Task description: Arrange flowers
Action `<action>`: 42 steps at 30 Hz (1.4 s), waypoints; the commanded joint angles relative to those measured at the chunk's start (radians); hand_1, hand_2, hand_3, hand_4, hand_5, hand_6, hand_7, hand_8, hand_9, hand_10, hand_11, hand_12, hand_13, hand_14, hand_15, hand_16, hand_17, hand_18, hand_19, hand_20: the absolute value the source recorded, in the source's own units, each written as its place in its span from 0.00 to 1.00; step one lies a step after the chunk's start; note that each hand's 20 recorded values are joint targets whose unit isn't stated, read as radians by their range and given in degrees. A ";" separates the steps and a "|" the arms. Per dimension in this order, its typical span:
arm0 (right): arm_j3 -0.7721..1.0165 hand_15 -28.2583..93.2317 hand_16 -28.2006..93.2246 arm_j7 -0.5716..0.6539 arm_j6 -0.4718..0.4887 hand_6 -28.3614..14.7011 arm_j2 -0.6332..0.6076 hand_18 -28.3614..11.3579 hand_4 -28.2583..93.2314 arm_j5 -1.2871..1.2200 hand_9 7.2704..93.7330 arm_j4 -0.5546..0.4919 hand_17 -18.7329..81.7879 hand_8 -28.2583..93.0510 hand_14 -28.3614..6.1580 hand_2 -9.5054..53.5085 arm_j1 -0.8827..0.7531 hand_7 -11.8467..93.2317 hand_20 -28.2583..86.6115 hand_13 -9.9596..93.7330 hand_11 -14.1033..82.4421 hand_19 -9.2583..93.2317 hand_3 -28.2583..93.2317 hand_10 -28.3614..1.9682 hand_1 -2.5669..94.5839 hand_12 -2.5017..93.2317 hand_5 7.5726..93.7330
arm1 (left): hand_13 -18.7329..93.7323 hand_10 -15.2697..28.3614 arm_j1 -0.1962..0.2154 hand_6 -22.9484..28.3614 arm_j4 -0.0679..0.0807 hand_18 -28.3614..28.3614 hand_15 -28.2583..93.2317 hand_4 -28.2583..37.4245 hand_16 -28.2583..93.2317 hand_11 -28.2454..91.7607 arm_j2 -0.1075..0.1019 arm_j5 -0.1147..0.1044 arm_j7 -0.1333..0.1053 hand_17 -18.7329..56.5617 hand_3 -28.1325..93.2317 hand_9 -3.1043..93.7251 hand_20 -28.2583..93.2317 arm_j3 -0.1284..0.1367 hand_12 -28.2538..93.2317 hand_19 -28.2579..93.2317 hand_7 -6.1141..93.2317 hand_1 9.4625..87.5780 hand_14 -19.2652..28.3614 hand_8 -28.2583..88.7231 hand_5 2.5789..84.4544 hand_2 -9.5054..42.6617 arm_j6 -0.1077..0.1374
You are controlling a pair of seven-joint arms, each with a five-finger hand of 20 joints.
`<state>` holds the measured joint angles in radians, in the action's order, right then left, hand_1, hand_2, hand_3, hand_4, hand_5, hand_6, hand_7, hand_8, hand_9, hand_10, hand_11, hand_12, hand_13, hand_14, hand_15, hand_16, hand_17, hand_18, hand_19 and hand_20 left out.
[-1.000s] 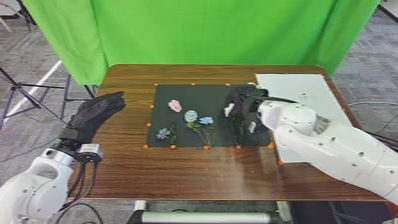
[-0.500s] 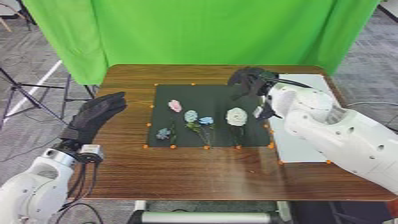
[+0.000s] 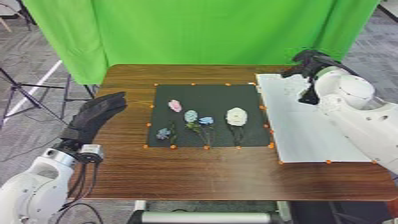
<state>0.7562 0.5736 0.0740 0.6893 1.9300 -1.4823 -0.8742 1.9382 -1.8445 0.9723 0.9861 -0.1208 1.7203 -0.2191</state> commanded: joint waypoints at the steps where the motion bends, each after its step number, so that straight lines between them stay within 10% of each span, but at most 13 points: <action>1: -0.049 0.70 0.49 0.015 -0.014 0.58 0.027 0.03 0.10 0.043 0.44 0.086 0.42 0.20 0.37 0.00 -0.042 0.16 0.78 0.72 0.21 0.72 0.75 0.32 0.29 0.23 0.42 | 0.43 0.65 -0.016 0.48 0.004 0.69 0.30 0.23 0.25 0.34 0.016 0.042 -0.017 0.26 0.71 0.41 0.34 -0.034 0.34 0.27 0.19 0.28 0.74 0.19 0.44 0.00 0.005; 18: -0.039 0.72 0.49 0.069 -0.136 0.65 0.054 0.09 0.08 0.098 0.58 0.186 0.47 0.17 0.47 0.00 -0.152 0.24 0.77 0.77 0.23 0.75 0.78 0.43 0.49 0.23 0.57 | 0.43 0.66 -0.005 0.49 -0.011 0.69 0.31 0.23 0.25 0.34 0.025 0.009 -0.026 0.27 0.71 0.42 0.34 -0.030 0.34 0.27 0.19 0.28 0.74 0.19 0.45 0.00 -0.004; 25: -0.121 0.75 0.51 0.083 -0.370 0.63 0.042 0.15 0.09 0.137 0.83 0.223 0.52 0.28 0.59 0.04 -0.150 0.26 0.78 0.83 0.20 0.76 0.66 0.55 0.71 0.36 0.77 | 0.43 0.66 -0.001 0.49 -0.010 0.69 0.31 0.23 0.25 0.34 0.023 0.004 -0.016 0.27 0.71 0.42 0.34 -0.027 0.34 0.27 0.19 0.28 0.74 0.19 0.45 0.00 -0.005; 31: -0.188 0.75 0.53 0.094 -0.558 0.64 0.022 0.19 0.10 0.182 0.85 0.228 0.52 0.28 0.61 0.04 -0.118 0.26 0.77 0.84 0.19 0.72 0.64 0.54 0.73 0.39 0.81 | 0.43 0.66 0.009 0.50 -0.014 0.69 0.31 0.23 0.25 0.34 0.022 -0.002 -0.013 0.27 0.71 0.42 0.34 -0.021 0.34 0.27 0.18 0.28 0.74 0.19 0.45 0.00 0.002; 37: -0.141 0.74 0.55 0.074 -0.680 0.63 -0.046 0.19 0.10 0.223 0.86 0.101 0.53 0.28 0.63 0.02 -0.130 0.27 0.77 0.84 0.19 0.71 0.67 0.57 0.73 0.41 0.82 | 0.43 0.66 0.007 0.51 -0.014 0.69 0.31 0.23 0.25 0.34 0.017 -0.001 -0.008 0.27 0.71 0.42 0.34 -0.020 0.34 0.27 0.18 0.28 0.74 0.20 0.45 0.00 -0.001; 42: -0.106 0.75 0.56 0.009 -0.589 0.64 -0.143 0.19 0.10 0.160 0.87 -0.100 0.52 0.28 0.62 0.01 -0.119 0.28 0.78 0.84 0.20 0.71 0.68 0.57 0.72 0.41 0.83 | 0.43 0.66 0.015 0.51 -0.021 0.69 0.31 0.23 0.25 0.34 0.009 -0.001 -0.015 0.27 0.71 0.42 0.34 -0.009 0.34 0.27 0.18 0.28 0.74 0.20 0.45 0.00 0.006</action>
<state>0.6090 0.6499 -0.5981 0.6682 2.1214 -1.3679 -1.0272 1.9391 -1.8512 0.9882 0.9915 -0.1364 1.6955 -0.2222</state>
